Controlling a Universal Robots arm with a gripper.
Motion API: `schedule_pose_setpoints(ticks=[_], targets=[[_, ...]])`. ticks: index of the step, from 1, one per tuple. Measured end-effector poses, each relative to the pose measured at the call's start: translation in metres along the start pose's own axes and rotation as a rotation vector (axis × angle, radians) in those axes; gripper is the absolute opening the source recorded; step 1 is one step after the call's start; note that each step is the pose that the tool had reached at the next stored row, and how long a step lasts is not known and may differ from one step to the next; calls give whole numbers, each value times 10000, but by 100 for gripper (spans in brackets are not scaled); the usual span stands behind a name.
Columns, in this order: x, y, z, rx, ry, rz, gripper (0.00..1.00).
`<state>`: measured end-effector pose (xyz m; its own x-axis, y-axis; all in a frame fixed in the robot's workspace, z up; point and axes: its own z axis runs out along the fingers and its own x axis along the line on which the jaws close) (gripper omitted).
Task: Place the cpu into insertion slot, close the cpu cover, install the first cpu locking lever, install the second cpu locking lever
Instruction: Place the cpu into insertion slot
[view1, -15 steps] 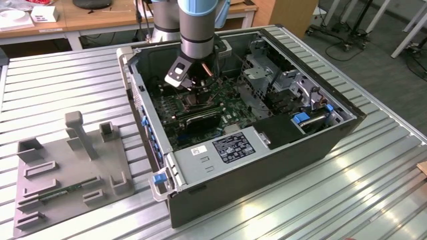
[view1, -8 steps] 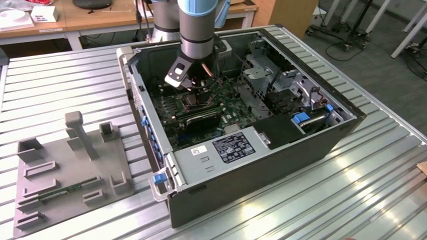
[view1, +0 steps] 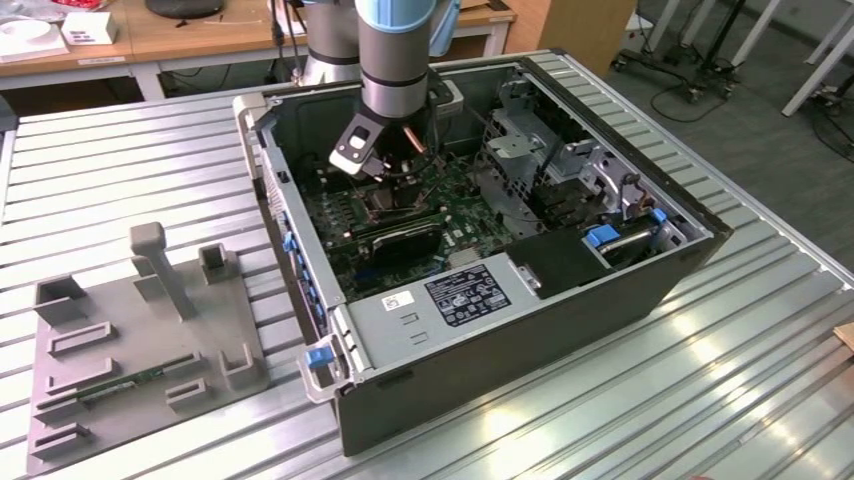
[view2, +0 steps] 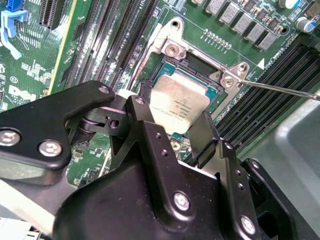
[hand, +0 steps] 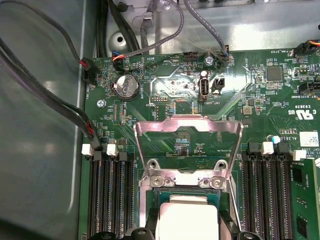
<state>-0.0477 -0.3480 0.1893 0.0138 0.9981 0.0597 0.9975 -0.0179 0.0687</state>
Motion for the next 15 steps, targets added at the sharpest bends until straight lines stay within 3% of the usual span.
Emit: schedule_pose_setpoints(ticks=[15], targets=[[4, 4, -45, -3, 8, 0, 54]])
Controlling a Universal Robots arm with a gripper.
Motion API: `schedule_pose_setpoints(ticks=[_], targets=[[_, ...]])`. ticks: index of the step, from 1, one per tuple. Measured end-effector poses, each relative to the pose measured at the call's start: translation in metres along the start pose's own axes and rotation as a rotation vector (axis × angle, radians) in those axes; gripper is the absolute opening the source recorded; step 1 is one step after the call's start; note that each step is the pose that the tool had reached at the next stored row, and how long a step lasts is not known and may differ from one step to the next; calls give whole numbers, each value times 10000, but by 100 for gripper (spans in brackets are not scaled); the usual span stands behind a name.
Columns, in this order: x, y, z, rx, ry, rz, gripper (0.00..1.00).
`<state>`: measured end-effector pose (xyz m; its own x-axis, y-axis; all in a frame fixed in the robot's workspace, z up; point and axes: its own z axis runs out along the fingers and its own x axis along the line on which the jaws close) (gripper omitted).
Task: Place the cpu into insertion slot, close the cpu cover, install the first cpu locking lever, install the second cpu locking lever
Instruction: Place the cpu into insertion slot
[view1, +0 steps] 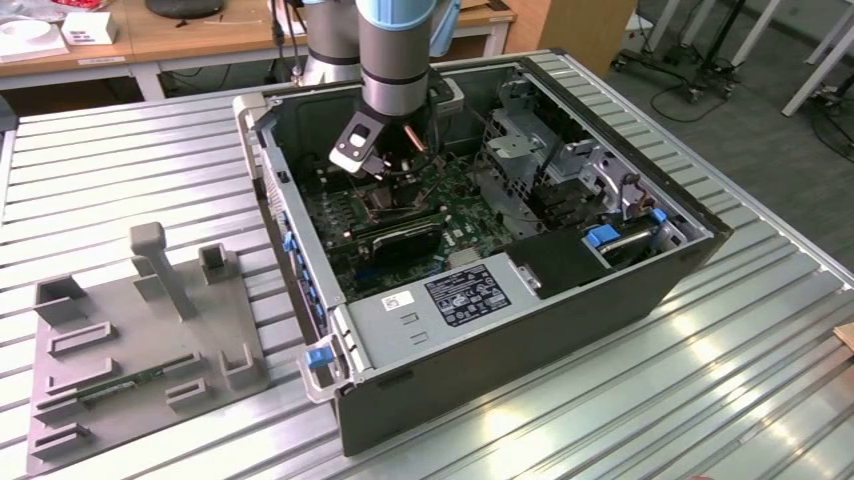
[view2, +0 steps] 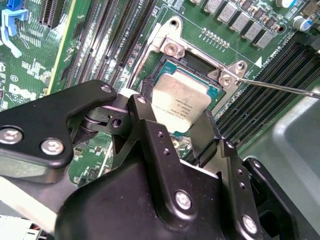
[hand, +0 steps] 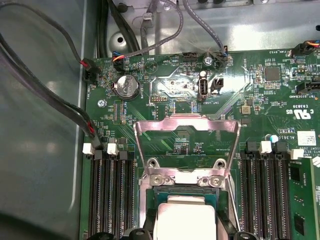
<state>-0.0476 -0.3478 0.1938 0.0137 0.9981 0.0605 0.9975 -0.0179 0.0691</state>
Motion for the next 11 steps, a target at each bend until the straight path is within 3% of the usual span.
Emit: schedule_pose_setpoints(ticks=[11], targets=[[0, 0, 2, 10, 21, -157, 54]])
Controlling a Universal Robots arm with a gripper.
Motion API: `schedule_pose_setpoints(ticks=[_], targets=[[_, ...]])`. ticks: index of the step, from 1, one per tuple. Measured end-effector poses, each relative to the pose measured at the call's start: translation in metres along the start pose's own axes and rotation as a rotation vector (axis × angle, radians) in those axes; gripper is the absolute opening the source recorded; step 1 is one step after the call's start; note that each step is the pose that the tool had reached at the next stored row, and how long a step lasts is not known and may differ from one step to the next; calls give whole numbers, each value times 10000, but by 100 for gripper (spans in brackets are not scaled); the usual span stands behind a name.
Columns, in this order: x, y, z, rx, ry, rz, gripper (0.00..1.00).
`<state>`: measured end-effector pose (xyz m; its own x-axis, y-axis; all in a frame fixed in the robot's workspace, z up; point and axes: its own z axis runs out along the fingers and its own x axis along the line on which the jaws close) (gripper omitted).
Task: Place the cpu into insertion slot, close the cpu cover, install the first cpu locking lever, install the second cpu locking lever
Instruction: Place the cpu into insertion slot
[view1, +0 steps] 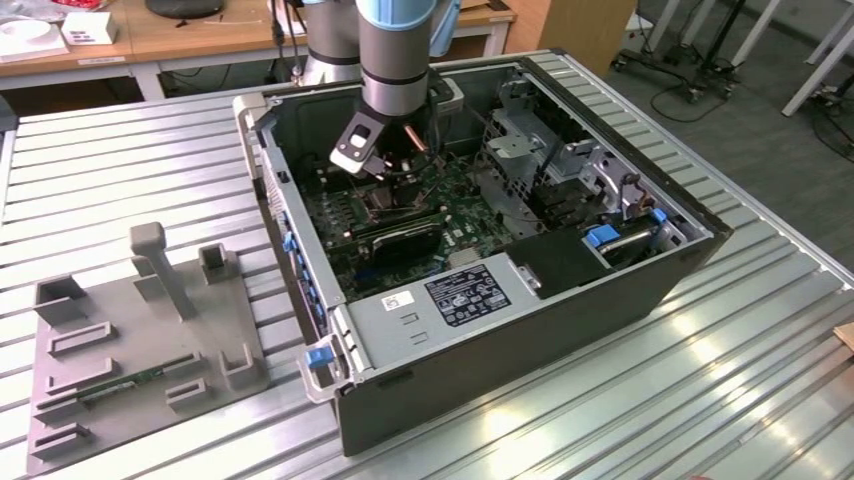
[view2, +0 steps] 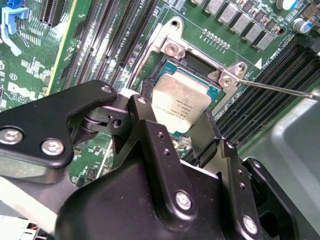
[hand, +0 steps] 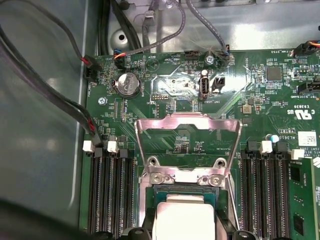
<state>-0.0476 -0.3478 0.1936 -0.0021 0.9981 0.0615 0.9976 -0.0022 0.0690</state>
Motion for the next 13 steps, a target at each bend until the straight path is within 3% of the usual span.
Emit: schedule_pose_setpoints(ticks=[13], targets=[[-10, -1, 14, 4, 8, -58, 54]])
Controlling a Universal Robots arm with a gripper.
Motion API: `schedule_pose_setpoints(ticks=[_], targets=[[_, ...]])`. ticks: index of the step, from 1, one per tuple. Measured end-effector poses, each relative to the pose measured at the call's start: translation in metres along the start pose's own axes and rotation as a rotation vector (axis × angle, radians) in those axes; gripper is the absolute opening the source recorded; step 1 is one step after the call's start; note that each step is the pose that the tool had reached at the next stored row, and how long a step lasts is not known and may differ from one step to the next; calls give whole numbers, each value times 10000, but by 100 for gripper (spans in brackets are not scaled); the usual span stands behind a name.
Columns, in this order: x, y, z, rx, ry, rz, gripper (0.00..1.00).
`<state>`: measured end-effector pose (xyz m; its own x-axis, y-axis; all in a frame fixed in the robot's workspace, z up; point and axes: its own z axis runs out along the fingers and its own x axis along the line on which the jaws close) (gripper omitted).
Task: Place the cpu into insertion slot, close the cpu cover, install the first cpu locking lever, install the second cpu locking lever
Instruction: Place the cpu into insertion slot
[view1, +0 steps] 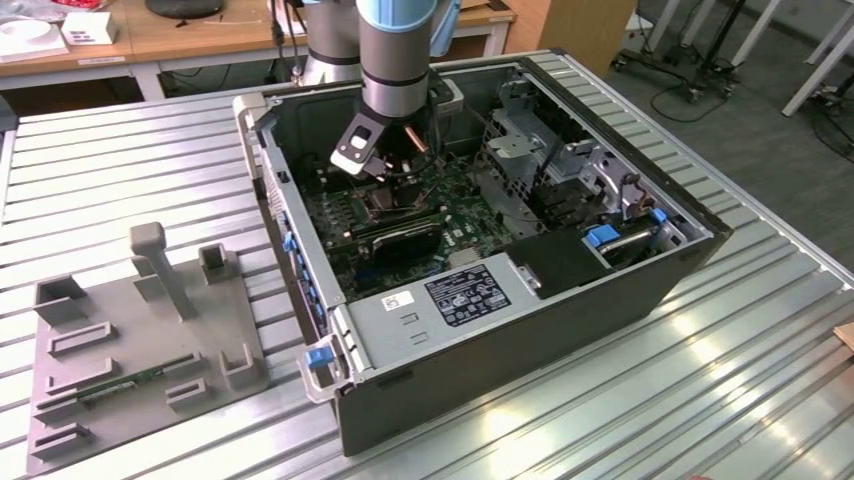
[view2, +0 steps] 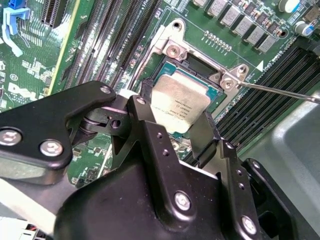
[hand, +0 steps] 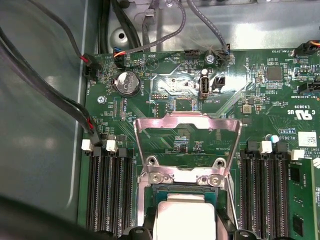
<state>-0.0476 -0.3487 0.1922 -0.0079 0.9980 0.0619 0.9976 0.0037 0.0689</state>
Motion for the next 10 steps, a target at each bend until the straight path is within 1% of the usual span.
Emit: schedule_pose_setpoints(ticks=[10], targets=[[0, 0, 4, 0, 16, 1, 54]])
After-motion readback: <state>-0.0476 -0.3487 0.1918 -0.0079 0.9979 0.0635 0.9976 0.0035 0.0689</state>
